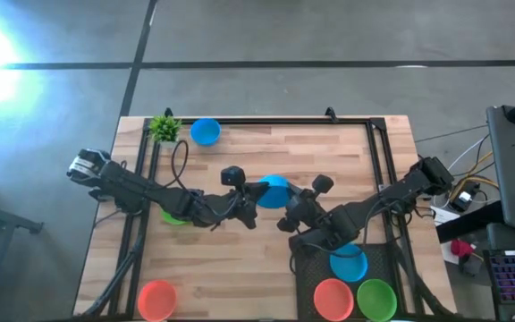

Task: Pick & Place Mini bowls
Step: Stack the bottom blue bowl on the blue bowl on the shelf

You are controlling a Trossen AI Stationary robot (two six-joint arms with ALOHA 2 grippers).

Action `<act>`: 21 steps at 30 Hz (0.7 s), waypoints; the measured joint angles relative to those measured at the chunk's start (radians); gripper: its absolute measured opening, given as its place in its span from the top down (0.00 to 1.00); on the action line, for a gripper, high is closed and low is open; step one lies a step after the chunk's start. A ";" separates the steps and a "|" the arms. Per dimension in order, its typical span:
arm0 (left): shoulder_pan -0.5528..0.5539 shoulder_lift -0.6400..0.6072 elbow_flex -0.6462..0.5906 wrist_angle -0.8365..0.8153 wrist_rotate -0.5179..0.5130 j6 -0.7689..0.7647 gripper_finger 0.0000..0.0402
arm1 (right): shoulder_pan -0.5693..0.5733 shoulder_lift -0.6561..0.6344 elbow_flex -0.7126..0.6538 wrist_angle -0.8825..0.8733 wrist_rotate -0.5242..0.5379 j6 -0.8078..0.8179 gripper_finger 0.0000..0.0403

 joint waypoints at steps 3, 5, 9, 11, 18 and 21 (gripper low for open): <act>0.000 0.000 0.000 -0.003 -0.001 -0.008 0.85 | -0.004 -0.004 0.000 0.000 -0.007 0.000 0.98; -0.003 0.000 0.000 -0.001 -0.010 -0.010 0.83 | -0.007 -0.018 -0.001 -0.001 -0.011 -0.001 0.98; -0.010 0.000 0.001 0.006 -0.019 -0.018 0.83 | -0.017 -0.067 -0.001 -0.002 -0.047 -0.004 0.98; -0.016 -0.001 0.002 0.007 -0.025 -0.019 0.83 | -0.023 -0.090 -0.001 -0.007 -0.057 -0.007 0.98; -0.043 -0.012 0.001 -0.004 -0.042 -0.039 0.83 | -0.050 -0.186 -0.001 -0.092 -0.137 0.012 0.98; -0.057 -0.022 0.000 -0.006 -0.059 -0.059 0.83 | -0.050 -0.220 -0.001 -0.139 -0.186 0.045 0.98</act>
